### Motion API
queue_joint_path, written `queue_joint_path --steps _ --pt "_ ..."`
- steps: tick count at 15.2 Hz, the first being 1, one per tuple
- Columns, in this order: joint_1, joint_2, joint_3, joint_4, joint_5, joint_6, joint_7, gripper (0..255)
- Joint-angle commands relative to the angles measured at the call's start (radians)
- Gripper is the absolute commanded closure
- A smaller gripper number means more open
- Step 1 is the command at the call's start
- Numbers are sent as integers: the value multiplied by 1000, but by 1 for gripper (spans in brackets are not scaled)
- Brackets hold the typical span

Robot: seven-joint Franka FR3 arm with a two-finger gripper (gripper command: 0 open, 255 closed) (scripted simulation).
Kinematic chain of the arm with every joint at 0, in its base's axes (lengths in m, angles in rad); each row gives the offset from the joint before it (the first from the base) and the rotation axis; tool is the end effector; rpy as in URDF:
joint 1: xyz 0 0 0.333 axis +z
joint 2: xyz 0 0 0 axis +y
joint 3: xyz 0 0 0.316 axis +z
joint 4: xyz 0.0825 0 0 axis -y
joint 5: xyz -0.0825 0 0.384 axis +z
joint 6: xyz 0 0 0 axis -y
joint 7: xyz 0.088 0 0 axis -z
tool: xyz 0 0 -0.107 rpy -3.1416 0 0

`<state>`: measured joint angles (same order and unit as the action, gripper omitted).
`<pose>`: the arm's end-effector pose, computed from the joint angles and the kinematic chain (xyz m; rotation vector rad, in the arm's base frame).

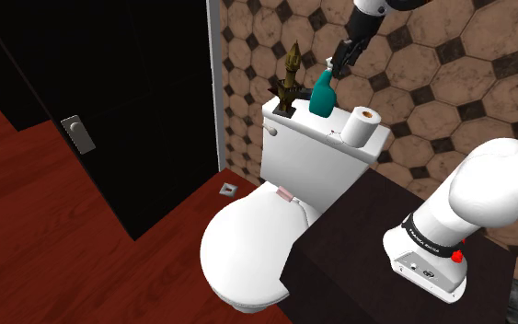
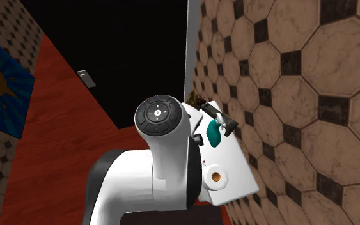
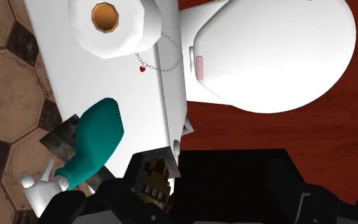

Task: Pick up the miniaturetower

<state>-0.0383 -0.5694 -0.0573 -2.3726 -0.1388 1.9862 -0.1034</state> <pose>0.3953 -0.0496 0.5462 3.0114 0.0880 0.2603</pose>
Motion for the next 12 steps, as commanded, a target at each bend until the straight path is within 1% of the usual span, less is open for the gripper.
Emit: queue_joint_path --steps 1,7,12 --pt "-2 71 -21 28 -7 88 -26 0" --pt "3 240 -72 108 1 299 -100 0" --pt "14 390 -112 212 45 445 -178 0"
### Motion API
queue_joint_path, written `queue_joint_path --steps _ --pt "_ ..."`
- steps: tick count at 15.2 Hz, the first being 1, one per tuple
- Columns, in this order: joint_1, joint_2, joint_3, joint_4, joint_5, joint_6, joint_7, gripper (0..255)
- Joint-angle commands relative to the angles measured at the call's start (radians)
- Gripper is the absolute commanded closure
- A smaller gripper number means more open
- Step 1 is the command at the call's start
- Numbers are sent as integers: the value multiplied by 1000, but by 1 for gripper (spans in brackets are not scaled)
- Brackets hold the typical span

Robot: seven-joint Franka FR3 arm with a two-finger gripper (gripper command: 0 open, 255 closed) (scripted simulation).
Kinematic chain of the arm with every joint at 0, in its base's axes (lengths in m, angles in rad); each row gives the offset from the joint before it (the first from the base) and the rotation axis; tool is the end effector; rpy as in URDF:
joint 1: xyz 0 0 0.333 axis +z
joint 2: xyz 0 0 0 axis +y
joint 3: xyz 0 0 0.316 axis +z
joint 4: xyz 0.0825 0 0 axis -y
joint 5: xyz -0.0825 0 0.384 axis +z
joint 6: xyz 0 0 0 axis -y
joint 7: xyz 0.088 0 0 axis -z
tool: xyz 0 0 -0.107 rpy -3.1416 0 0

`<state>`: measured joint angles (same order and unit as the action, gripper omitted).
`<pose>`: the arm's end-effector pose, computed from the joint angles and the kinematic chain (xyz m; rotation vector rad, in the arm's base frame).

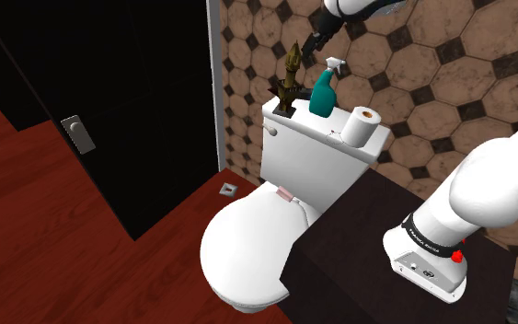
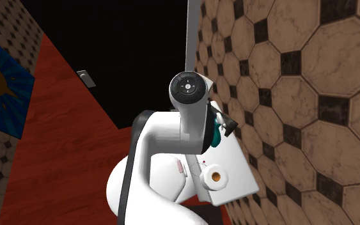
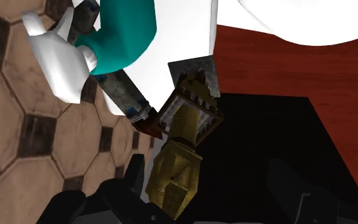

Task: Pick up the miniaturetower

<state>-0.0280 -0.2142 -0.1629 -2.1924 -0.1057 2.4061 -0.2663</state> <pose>0.5132 -0.1045 0.5205 2.9282 0.1975 0.6005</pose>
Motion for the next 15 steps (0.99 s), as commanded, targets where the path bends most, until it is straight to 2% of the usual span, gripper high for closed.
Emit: queue_joint_path --steps 1,5,12,15 --pt "6 65 -13 56 25 50 -34 0" --pt "10 187 -33 167 96 136 -117 0" --pt "9 216 -33 105 107 228 -124 0" --pt "9 219 -33 100 108 235 -124 0"
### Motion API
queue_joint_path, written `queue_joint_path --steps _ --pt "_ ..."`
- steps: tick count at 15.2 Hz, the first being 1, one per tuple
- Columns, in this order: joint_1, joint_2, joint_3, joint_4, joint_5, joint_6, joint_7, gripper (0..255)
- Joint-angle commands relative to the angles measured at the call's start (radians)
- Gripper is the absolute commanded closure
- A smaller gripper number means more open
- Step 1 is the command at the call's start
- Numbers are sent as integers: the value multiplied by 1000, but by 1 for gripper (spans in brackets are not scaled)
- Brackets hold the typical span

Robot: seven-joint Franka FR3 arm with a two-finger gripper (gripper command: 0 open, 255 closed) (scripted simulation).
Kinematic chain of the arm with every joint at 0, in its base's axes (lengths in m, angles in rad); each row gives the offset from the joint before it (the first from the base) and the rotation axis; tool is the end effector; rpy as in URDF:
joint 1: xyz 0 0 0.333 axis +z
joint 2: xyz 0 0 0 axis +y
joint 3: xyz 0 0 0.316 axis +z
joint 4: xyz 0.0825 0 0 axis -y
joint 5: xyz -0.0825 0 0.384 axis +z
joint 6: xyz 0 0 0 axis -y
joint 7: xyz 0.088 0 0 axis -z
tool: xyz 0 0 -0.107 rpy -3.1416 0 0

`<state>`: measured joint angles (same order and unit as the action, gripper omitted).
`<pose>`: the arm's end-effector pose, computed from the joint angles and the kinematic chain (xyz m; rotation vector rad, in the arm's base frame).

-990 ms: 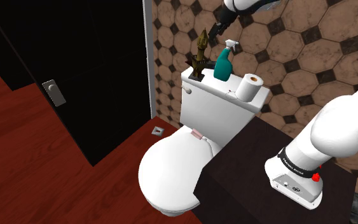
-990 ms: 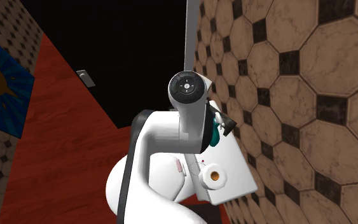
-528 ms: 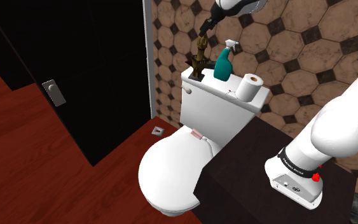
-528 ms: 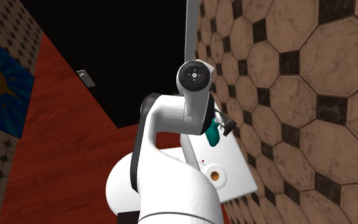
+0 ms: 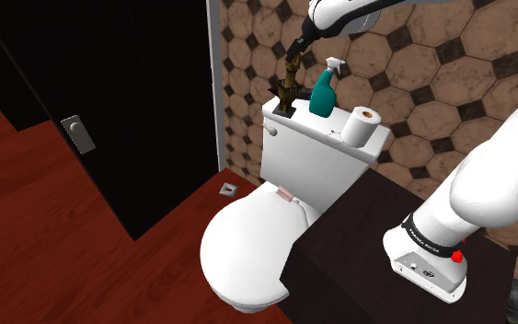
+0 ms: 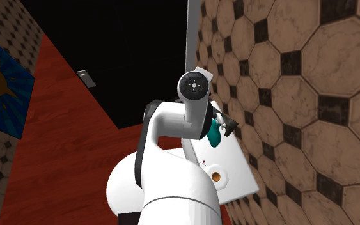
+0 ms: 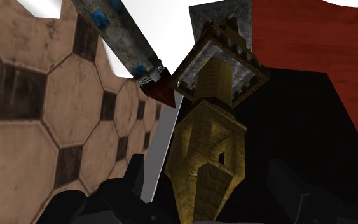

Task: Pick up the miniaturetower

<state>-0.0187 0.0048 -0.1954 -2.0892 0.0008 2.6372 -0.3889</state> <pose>0.5751 -0.1249 0.4821 2.8706 0.2511 0.7663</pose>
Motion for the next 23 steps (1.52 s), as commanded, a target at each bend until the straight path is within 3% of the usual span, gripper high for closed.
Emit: queue_joint_path --steps 1,10,23 --pt "0 1 0 -2 1 3 -1 255" --pt "-1 0 0 -3 1 4 -2 255" --pt "1 -48 2 119 -15 -166 9 255"
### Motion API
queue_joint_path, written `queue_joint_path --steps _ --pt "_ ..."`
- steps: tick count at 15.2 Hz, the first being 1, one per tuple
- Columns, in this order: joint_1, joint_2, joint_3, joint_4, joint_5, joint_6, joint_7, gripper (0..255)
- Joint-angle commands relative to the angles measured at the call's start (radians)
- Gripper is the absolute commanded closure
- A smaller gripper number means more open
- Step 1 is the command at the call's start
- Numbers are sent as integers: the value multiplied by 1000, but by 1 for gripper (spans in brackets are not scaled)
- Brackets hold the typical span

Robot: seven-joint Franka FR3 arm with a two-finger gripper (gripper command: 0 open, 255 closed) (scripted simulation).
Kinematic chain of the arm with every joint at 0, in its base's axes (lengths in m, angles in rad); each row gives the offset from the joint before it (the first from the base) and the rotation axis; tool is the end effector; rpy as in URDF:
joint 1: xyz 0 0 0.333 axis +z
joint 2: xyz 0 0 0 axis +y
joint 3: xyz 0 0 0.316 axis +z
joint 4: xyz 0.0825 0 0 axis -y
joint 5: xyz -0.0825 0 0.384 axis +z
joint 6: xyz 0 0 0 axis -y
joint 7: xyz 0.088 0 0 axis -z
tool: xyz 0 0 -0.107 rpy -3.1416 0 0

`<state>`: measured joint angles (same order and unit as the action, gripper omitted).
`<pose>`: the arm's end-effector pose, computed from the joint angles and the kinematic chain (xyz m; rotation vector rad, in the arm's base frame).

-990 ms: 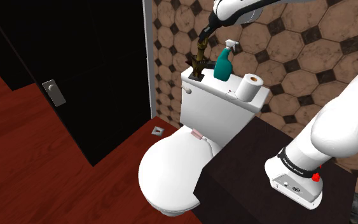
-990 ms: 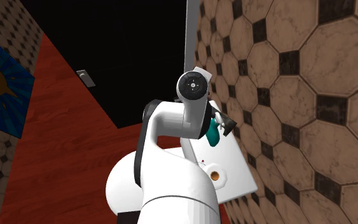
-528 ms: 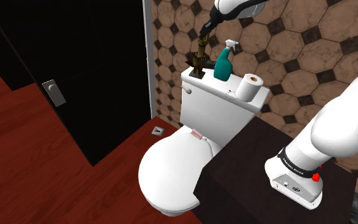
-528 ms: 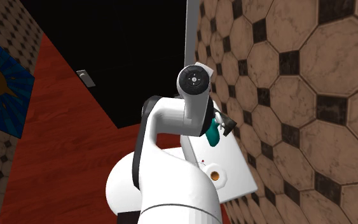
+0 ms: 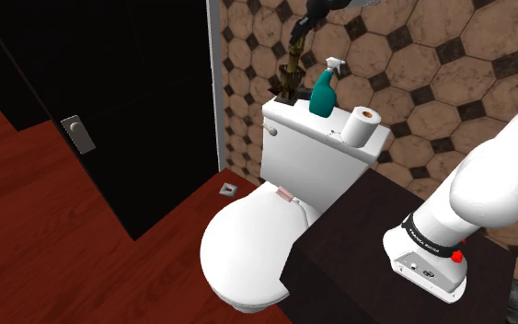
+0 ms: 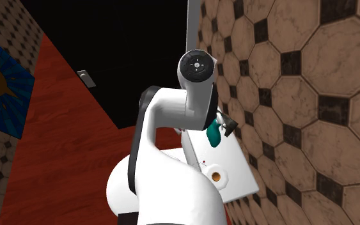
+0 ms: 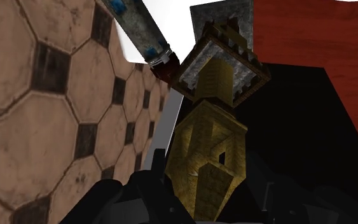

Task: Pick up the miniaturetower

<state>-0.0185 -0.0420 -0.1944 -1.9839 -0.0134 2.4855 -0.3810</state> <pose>0.5742 -0.1257 0.5433 2.8709 0.2509 0.7656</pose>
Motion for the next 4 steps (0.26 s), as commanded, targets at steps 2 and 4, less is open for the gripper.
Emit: queue_joint_path --steps 2,4 --pt "1 -6 1 36 -2 -41 2 255" --pt "1 -6 1 38 -2 -43 2 255"
